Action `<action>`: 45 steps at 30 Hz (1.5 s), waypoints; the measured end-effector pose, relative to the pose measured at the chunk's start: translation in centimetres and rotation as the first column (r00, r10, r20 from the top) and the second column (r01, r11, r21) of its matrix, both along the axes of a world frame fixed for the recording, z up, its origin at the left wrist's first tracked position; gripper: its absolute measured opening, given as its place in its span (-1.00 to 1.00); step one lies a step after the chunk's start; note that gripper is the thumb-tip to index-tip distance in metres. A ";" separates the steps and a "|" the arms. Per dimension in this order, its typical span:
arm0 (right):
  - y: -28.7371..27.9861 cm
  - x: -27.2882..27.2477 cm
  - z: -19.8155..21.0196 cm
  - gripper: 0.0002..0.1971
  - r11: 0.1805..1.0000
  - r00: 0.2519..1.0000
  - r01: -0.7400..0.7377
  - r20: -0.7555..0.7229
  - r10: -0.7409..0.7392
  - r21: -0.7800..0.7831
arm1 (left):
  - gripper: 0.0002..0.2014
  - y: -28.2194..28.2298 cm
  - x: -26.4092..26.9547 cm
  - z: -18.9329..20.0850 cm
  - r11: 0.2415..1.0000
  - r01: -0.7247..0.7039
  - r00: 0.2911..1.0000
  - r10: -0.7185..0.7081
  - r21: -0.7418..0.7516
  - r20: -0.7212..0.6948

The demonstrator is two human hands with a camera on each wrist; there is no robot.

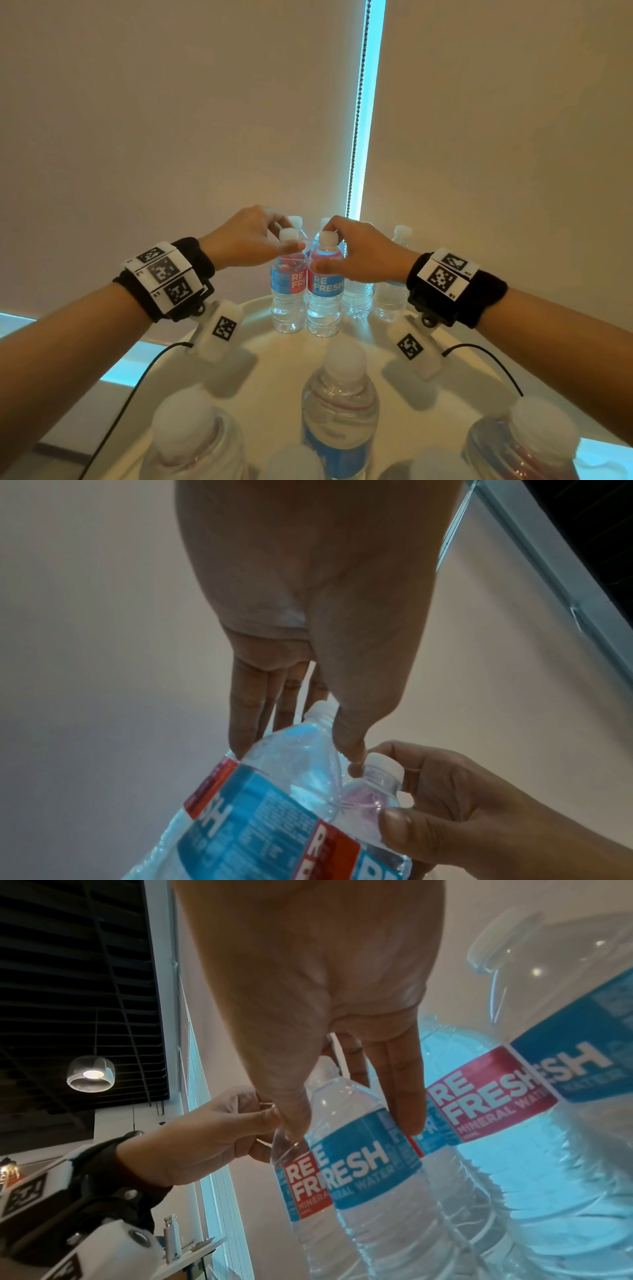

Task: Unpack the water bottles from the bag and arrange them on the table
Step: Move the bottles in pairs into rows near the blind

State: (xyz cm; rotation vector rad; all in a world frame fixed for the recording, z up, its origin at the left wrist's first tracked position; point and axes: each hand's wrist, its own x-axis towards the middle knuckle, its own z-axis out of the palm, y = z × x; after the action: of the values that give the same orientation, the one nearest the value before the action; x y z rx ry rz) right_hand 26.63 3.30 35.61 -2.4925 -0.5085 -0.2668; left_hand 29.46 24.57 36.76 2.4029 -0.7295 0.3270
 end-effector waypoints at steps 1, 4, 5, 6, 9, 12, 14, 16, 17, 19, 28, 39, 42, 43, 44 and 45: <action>-0.1 0.0 0.0 -0.55 1.000 1.000 0.001 0.006 -0.001 -0.005 | -0.63 0.1 -0.1 -0.1 1.000 0.003 1.000 -0.003 -0.012 -0.015; -0.4 0.0 -0.2 -0.48 0.999 1.000 0.011 0.027 -0.010 -0.035 | -0.58 0.7 -0.5 -0.2 1.000 -0.005 0.998 0.004 -0.018 -0.059; -0.6 -0.1 -0.1 -0.42 0.998 0.999 0.022 0.041 -0.019 -0.055 | -0.56 1.0 -0.7 -0.2 1.000 -0.015 0.998 0.014 -0.017 -0.058; -0.7 -0.2 0.0 -0.36 0.996 0.998 0.038 0.055 -0.034 -0.080 | -0.54 1.3 -0.9 -0.2 0.999 -0.026 0.998 0.025 -0.022 -0.052; -1.3 -1.0 1.1 -0.28 0.986 0.991 0.083 0.118 -0.066 -0.146 | -0.52 2.3 -1.7 0.3 0.996 -0.065 0.997 0.063 -0.054 -0.035; -2.3 -2.8 3.0 -0.43 0.990 0.983 0.022 0.182 0.004 -0.140 | -0.55 3.8 -3.4 1.4 0.992 -0.082 0.997 0.081 -0.098 -0.016; -2.9 -4.4 4.5 -0.58 0.991 0.979 -0.107 0.166 0.119 -0.079 | -0.55 5.1 -5.2 2.2 0.988 -0.059 0.998 0.057 -0.141 -0.018; -3.3 -6.1 5.8 -0.67 0.967 0.962 -0.253 0.113 0.250 0.014 | -0.56 6.4 -7.3 2.8 0.980 0.001 0.999 -0.008 -0.198 -0.036; -3.4 -6.8 6.2 -0.69 0.946 0.946 -0.318 0.082 0.313 0.059 | -0.56 7.0 -8.5 3.0 0.972 0.044 0.997 -0.057 -0.230 -0.049; -3.5 -7.9 6.6 -0.70 0.899 0.904 -0.426 0.001 0.428 0.105 | -0.51 7.9 -10.9 3.0 0.944 0.135 0.983 -0.167 -0.302 -0.081; -0.6 -10.1 6.1 -0.46 0.697 0.654 -0.713 -0.430 0.622 -0.075 | -0.35 10.1 -17.4 1.0 0.852 0.455 0.780 -0.522 -0.259 -0.345; 0.5 -9.8 4.3 -0.54 0.642 0.565 -0.766 -0.452 0.691 0.024 | -0.70 9.3 -18.6 0.0 0.844 0.463 0.764 -0.534 -0.268 -0.362; -0.7 -9.8 4.2 -0.58 0.679 0.596 -0.728 -0.404 0.694 0.093 | -0.68 8.6 -17.5 0.2 0.824 0.457 0.748 -0.559 -0.334 -0.358; -1.2 -9.8 4.2 -0.58 0.698 0.617 -0.707 -0.380 0.689 0.117 | -0.67 8.2 -17.1 0.5 0.820 0.455 0.750 -0.563 -0.347 -0.347; -1.9 -9.8 4.4 -0.57 0.717 0.642 -0.684 -0.356 0.679 0.135 | -0.67 7.7 -16.6 0.7 0.816 0.452 0.755 -0.565 -0.359 -0.334; -2.7 -9.7 4.5 -0.58 0.739 0.670 -0.657 -0.336 0.662 0.147 | -0.68 7.2 -16.0 0.9 0.814 0.447 0.761 -0.564 -0.370 -0.321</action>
State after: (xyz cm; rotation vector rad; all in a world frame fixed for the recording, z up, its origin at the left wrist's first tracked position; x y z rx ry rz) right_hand 16.91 0.64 40.10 -2.0833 -1.1875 0.4818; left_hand 13.44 31.77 37.65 1.8198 -1.0204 -0.2974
